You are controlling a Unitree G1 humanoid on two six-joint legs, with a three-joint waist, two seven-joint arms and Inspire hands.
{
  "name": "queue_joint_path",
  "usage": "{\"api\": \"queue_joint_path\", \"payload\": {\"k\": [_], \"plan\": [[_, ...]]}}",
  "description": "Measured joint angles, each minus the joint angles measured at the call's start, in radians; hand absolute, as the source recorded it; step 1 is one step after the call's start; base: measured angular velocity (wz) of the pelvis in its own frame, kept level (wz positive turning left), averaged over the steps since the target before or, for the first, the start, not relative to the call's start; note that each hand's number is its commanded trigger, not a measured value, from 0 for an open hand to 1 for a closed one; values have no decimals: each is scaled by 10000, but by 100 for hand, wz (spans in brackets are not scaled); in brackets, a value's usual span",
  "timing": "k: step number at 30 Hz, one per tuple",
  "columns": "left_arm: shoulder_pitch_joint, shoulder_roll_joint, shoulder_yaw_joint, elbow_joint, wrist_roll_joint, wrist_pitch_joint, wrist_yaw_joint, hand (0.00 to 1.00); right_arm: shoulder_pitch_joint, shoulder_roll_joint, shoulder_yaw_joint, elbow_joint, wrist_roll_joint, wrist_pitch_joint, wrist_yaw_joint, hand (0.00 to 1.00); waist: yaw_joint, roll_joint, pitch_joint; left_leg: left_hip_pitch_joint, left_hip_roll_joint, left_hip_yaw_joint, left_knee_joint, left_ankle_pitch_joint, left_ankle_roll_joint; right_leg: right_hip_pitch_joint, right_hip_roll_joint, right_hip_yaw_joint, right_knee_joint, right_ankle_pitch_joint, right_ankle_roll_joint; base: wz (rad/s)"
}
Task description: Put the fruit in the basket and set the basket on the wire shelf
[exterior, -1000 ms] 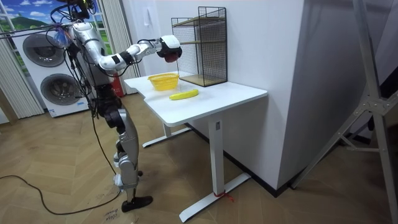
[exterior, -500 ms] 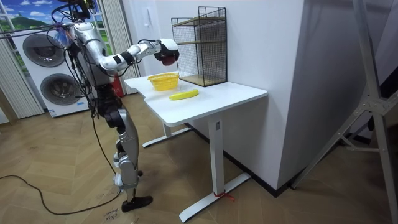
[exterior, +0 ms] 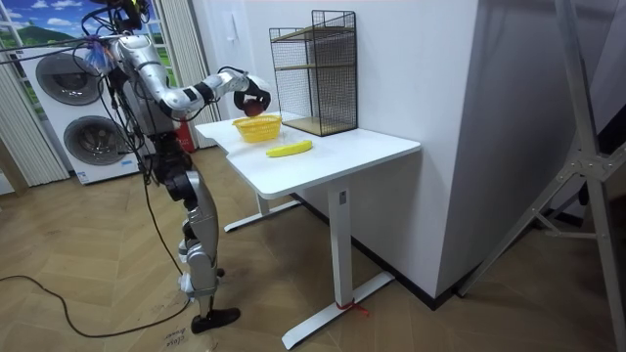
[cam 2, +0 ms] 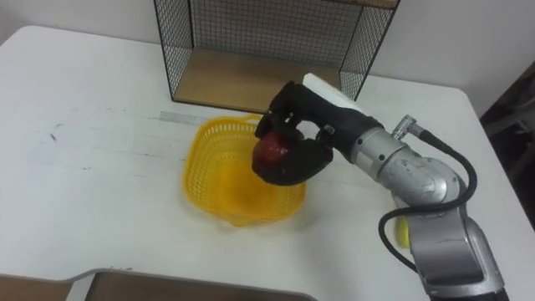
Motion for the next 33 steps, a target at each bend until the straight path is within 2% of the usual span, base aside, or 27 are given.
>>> {"api": "queue_joint_path", "payload": {"k": [6, 7, 8, 9, 17, 20, 25, 33], "plan": [[-39, 141, -119, 14, 0, 4, 115, 0, 85, 25, 391, 1, -287, 183, 350, 100, 16, -195, 13, -19, 1, 4, 5, -1, 0, -12, 0, 2, -1, 1, 0, 0], [-44, 163, -190, 14, 3, 5, 118, 0, 85, 28, 411, 1, -371, 210, 362, 73, 17, -199, 10, -21, 1, 4, 9, -1, 1, -12, 0, 2, 0, 1, 0, 0], [-48, 163, -192, 14, 8, 6, 118, 0, 85, 36, 413, 4, -422, 211, 369, 8, 20, -197, 11, -21, 1, 4, 12, -1, 1, -11, 0, 2, 0, 1, 0, 0], [-52, 163, -196, 17, 8, 6, 118, 0, 85, 59, 415, 22, -498, 216, 408, 0, 22, -192, 14, -21, 1, 4, 12, -1, 0, -11, 0, 2, 0, 1, 0, 0], [-41, 141, -404, -9, 12, 8, 118, 0, 302, 306, 418, 478, -683, 226, 518, 0, 185, -42, 90, -31, 2, 5, 28, -1, 0, -17, 0, -3, 0, 1, -1, 0], [-2, 126, -483, -8, 15, 12, 118, 0, 320, 390, 418, 477, -671, 223, 516, 0, 187, 43, 68, -35, 1, 3, 24, -1, 0, -23, 0, -4, 0, 1, -1, 0], [119, 115, -599, -44, 11, 11, 118, 0, 426, 401, 418, 477, -669, 217, 465, 0, 185, 99, -19, -31, 1, -3, 18, -1, 0, -24, 0, -3, 0, 1, -1, 0], [207, 48, -685, -22, 24, 11, 118, 0, 455, 403, 415, 479, -669, 217, 418, 0, 178, 112, -10, -27, 1, -10, 57, -1, 0, -4, 1, -5, 6, 1, -1, 0]]}}
